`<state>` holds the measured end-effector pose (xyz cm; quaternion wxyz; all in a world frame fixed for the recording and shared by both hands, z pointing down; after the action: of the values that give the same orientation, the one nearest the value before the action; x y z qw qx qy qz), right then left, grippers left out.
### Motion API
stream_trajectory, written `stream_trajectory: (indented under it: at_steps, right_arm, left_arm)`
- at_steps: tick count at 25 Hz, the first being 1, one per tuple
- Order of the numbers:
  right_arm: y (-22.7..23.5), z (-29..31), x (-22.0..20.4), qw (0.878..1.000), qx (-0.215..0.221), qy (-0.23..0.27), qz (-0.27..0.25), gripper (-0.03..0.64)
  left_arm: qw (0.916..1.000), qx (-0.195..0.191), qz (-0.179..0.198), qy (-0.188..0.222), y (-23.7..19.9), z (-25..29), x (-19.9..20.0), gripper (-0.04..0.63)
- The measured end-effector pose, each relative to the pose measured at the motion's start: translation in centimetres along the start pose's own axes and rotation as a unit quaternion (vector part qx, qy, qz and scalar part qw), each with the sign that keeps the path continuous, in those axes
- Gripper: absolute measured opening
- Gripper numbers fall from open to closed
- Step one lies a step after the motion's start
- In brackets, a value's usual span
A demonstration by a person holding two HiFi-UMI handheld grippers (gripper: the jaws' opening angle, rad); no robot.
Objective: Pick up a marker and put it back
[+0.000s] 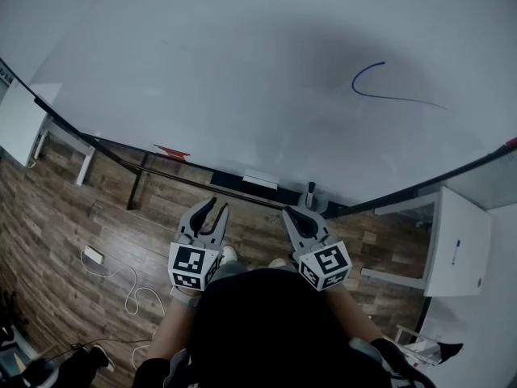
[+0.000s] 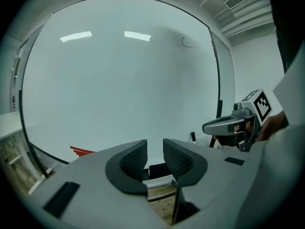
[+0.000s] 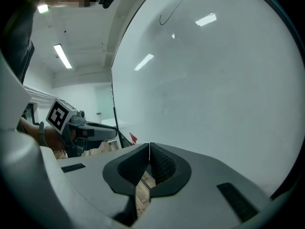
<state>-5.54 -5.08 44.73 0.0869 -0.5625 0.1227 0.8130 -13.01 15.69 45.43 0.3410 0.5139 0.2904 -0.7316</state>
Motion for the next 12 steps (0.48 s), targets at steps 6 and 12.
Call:
stream_trajectory:
  at_steps: [6,12]
  right_arm:
    - [0.36,-0.52,-0.19,1.000,-0.008,0.001,0.003,0.029]
    - [0.31,-0.92,-0.40,1.000,-0.012,-0.001,0.007,0.029]
  left_arm:
    - [0.9999,-0.009,0.004,-0.005,0.62,0.37,-0.10,0.115]
    - [0.9999,-0.010,0.004,-0.010,0.90,0.22,-0.22,0.115]
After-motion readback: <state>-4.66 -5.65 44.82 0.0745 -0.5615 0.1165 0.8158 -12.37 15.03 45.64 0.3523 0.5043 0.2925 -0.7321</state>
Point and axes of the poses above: the fingertips, and each gripper's own axes: z forward along the fingers, y to its right, x out of its top, the point moved 7 cm from there along -z, backward along the fingers, and after that the axes turned 3 degrees about -x, right-handed, at the moved point
